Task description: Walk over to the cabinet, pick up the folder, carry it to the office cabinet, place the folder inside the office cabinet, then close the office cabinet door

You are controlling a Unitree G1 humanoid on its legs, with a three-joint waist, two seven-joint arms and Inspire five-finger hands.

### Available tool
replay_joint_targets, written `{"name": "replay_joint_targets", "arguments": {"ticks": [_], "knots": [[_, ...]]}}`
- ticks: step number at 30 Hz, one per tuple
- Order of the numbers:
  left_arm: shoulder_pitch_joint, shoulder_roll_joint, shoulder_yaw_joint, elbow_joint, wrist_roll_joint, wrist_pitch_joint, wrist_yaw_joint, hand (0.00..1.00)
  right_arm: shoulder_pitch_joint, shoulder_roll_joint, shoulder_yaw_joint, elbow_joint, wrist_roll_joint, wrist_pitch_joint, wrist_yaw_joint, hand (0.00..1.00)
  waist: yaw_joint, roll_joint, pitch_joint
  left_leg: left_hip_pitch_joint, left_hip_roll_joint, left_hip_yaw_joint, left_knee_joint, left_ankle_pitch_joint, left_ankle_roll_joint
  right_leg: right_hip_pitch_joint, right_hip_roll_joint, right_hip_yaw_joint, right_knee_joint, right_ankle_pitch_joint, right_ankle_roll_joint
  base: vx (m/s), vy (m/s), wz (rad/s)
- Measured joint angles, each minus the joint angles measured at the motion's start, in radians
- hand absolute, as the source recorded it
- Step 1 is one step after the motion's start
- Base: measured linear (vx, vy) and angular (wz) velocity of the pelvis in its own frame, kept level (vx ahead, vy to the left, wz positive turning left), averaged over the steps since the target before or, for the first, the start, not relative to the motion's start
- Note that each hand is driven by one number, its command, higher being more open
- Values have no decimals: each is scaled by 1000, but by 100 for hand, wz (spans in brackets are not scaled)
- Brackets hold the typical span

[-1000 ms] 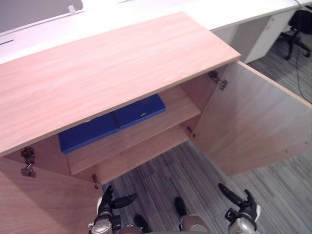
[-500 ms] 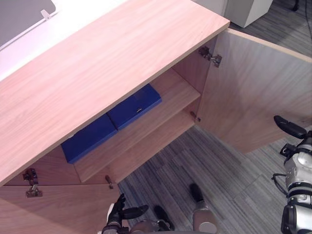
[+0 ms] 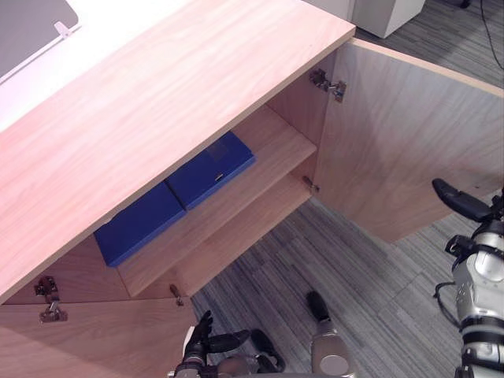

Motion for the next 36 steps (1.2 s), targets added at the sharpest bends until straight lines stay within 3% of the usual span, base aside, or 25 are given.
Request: {"name": "replay_joint_targets", "arguments": {"ticks": [6,9,14,17,19,22,26,28,32,36], "knots": [[-29,24,15,5,38,0,0,100,274,195,143,-298,-49,-26,34,100,-11,-51,12,24,24,49,16,-13,-14,4,25,58,-3,16,-6,-32,-64,-31],[-56,32,19,26,47,0,1,100,429,294,264,-411,-79,-39,54,100,-13,-88,9,21,49,55,65,-34,-24,14,38,68,-3,23,-10,-59,-74,-13],[-83,35,20,62,58,0,5,100,588,335,508,-501,-139,-59,68,100,-23,-113,4,-3,75,43,140,-67,-29,13,44,63,18,19,-6,-92,-69,0],[-100,43,17,84,58,0,19,100,620,335,666,-503,-164,-67,70,100,-22,-128,4,-41,87,0,196,-81,-16,7,40,29,41,10,-4,-117,-41,29],[-120,47,16,88,63,1,24,100,611,325,746,-503,-182,-55,83,100,0,-137,6,-73,87,-42,218,-85,-11,2,30,-16,53,1,-14,-153,-34,52],[-138,48,11,74,65,-1,28,100,464,310,829,-477,-245,-19,133,100,77,-141,4,-117,67,-138,223,-74,-9,4,0,-120,54,-12,-23,-146,-37,76],[-139,67,13,54,65,2,48,100,115,319,845,-409,-380,-44,195,100,130,-148,-1,-157,30,-260,179,3,5,4,-31,-239,68,-12,-23,-71,-54,99],[-135,79,16,51,59,6,48,100,-31,341,788,-312,-391,-55,193,100,163,-155,-5,-168,9,-313,139,38,12,6,-45,-295,70,-19,-21,-11,-27,101],[-134,74,42,16,31,12,44,100,-268,373,511,82,-270,-39,141,100,232,-160,-6,-171,-31,-421,85,99,24,44,-75,-421,77,-32,-12,47,38,93],[-125,77,55,-1,14,12,40,100,-356,368,460,320,-177,-33,129,100,259,-160,-6,-159,-54,-442,57,113,39,55,-91,-433,77,-35,-8,70,66,24]]}}
